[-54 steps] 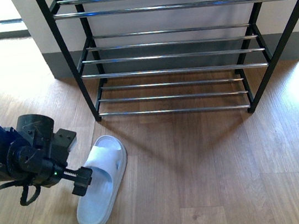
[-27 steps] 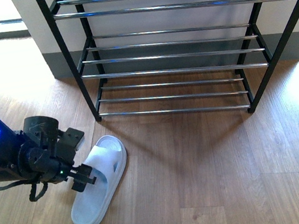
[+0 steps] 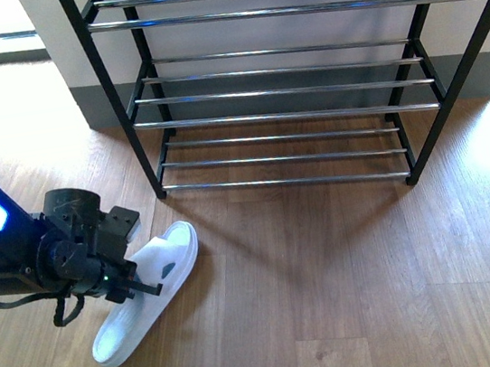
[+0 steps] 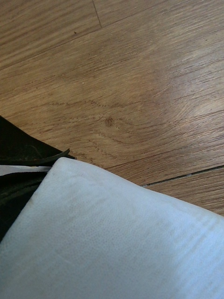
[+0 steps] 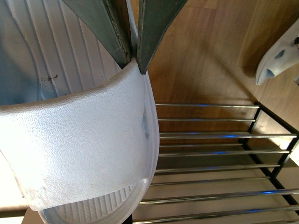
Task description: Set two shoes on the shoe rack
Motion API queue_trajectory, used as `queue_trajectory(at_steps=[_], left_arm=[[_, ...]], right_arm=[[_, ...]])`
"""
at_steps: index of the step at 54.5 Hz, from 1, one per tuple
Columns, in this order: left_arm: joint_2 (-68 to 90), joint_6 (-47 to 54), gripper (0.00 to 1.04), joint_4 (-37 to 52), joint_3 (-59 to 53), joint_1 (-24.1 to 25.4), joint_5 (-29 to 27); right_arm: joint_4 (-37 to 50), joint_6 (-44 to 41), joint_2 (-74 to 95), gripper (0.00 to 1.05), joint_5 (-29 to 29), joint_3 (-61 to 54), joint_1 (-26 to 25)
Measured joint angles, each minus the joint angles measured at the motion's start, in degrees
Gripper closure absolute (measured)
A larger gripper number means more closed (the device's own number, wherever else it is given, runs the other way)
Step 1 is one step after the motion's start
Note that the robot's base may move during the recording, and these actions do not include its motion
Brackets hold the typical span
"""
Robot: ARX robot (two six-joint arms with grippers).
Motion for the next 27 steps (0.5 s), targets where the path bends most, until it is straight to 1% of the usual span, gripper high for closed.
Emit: queue_trajectory(at_steps=[14,20,25,27], left_arm=[[-0.4,-2.3,1.03,1.3,-1.2,0.0,0.9],[-1.0,-3.5,1.03,1.2,-1.9,-0.2,3.1],[-1.9,-5.5,0.85,1.9,-3.3,-0.4,8.3],[-2.1,-6.2,0.77,2.0,-3.7,-0.8,9.7]], right_arm=[[0.0,0.0,0.0,1.03,0.0,0.0,0.0],[0.0,0.0,0.0,1.03,0.0,0.0,0.0],[0.0,0.0,0.0,1.03,0.0,0.0,0.0],[0.0,0.0,0.0,1.03,0.0,0.0,0.0]])
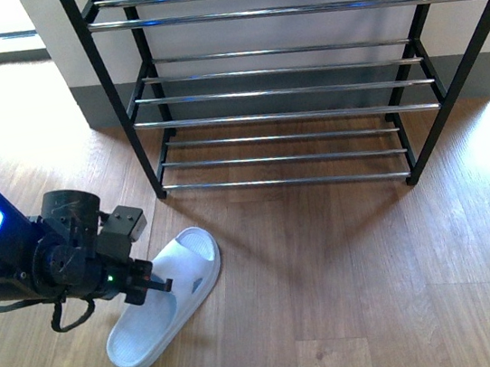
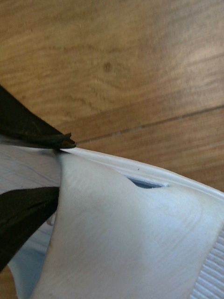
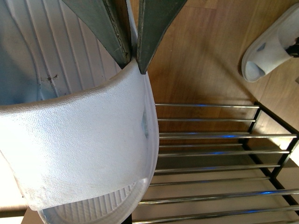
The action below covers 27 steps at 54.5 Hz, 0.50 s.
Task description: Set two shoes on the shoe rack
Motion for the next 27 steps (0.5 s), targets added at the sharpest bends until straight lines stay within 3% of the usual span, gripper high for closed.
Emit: queue_trajectory(at_steps=[19,27], left_arm=[[-0.5,4.3,0.08,-3.9,1.5,0.1,1.2],[0.3,7.8,0.09,-5.2,4.4,0.9,1.2]], right_arm=[[0.0,0.0,0.0,1.03,0.0,0.0,0.0],[0.0,0.0,0.0,1.03,0.0,0.0,0.0]])
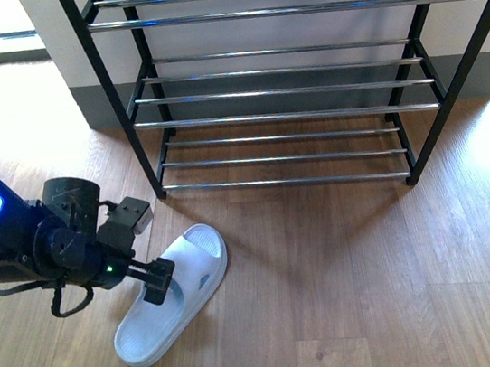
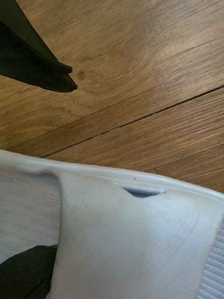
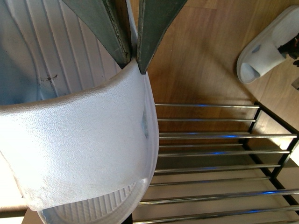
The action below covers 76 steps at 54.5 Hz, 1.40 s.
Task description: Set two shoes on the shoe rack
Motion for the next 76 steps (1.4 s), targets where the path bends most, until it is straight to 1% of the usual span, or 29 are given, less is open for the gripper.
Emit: queue_trajectory(at_steps=[8,21,24,28,32,40,43,45,48,51,57,60,71,76], left_arm=[[1.9,3.5,0.09,-2.8,2.4,0.6,-0.7],[5.0,6.8,0.10,-2.3,5.5,0.9,-0.9],[5.5,7.3,0.22,-2.4,6.0,0.9,0.0],[5.7,7.5,0.31,-2.4,6.3,0.8,0.5],[5.8,7.3,0.43,-2.3,6.4,0.6,1.4],[5.9,6.7,0.60,-2.3,6.8,0.3,1.7],[5.9,6.5,0.71,-2.0,7.0,0.3,1.6],[5.9,6.4,0.76,-1.9,7.0,0.3,1.5],[5.8,6.1,0.80,-1.7,7.0,0.3,1.3],[5.8,5.6,0.89,-1.3,7.0,0.3,1.0],[5.1,4.8,0.97,-0.4,6.1,0.3,0.7],[4.0,3.7,1.02,0.5,4.7,0.3,0.2],[-2.8,0.0,1.03,5.4,-2.3,-0.3,-3.1],[-6.8,-1.8,1.03,8.2,-6.1,-0.6,-3.1]], right_arm=[[0.0,0.0,0.0,1.03,0.0,0.0,0.0],[0.0,0.0,0.0,1.03,0.0,0.0,0.0],[0.0,0.0,0.0,1.03,0.0,0.0,0.0],[0.0,0.0,0.0,1.03,0.0,0.0,0.0],[0.0,0.0,0.0,1.03,0.0,0.0,0.0],[0.0,0.0,0.0,1.03,0.0,0.0,0.0],[0.0,0.0,0.0,1.03,0.0,0.0,0.0],[0.0,0.0,0.0,1.03,0.0,0.0,0.0],[0.0,0.0,0.0,1.03,0.0,0.0,0.0],[0.0,0.0,0.0,1.03,0.0,0.0,0.0],[0.0,0.0,0.0,1.03,0.0,0.0,0.0],[0.0,0.0,0.0,1.03,0.0,0.0,0.0],[0.0,0.0,0.0,1.03,0.0,0.0,0.0],[0.0,0.0,0.0,1.03,0.0,0.0,0.0]])
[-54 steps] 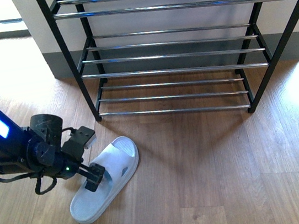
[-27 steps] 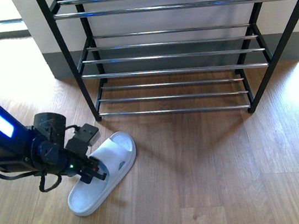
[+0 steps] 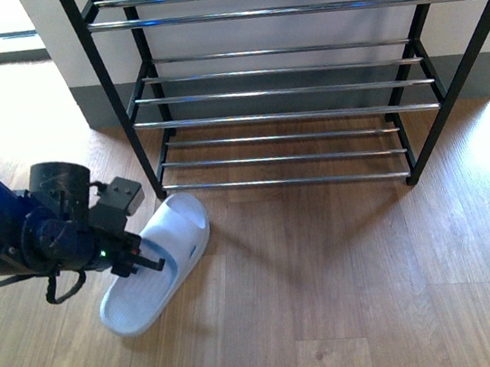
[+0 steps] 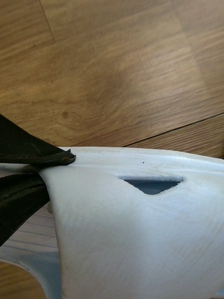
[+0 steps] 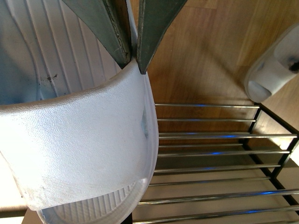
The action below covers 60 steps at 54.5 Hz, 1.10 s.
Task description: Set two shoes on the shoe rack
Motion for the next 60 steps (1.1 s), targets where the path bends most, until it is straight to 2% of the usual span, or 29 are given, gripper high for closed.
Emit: queue_trajectory(at_steps=[18,38,47,60], left_arm=[[-18.5,-6.7,1.03,8.8,-16.6,-2.0,-4.6],[-46.1,-12.6,1.03,16.6,-40.8,-3.2,-16.1],[-59.4,-14.1,1.03,16.0,-49.9,-4.4,-20.3],[-81.5,-15.3,1.03,7.6,-58.5,-6.9,-28.6]], right_arm=[[0.0,0.0,0.0,1.03,0.0,0.0,0.0],[0.0,0.0,0.0,1.03,0.0,0.0,0.0],[0.0,0.0,0.0,1.03,0.0,0.0,0.0],[0.0,0.0,0.0,1.03,0.0,0.0,0.0]])
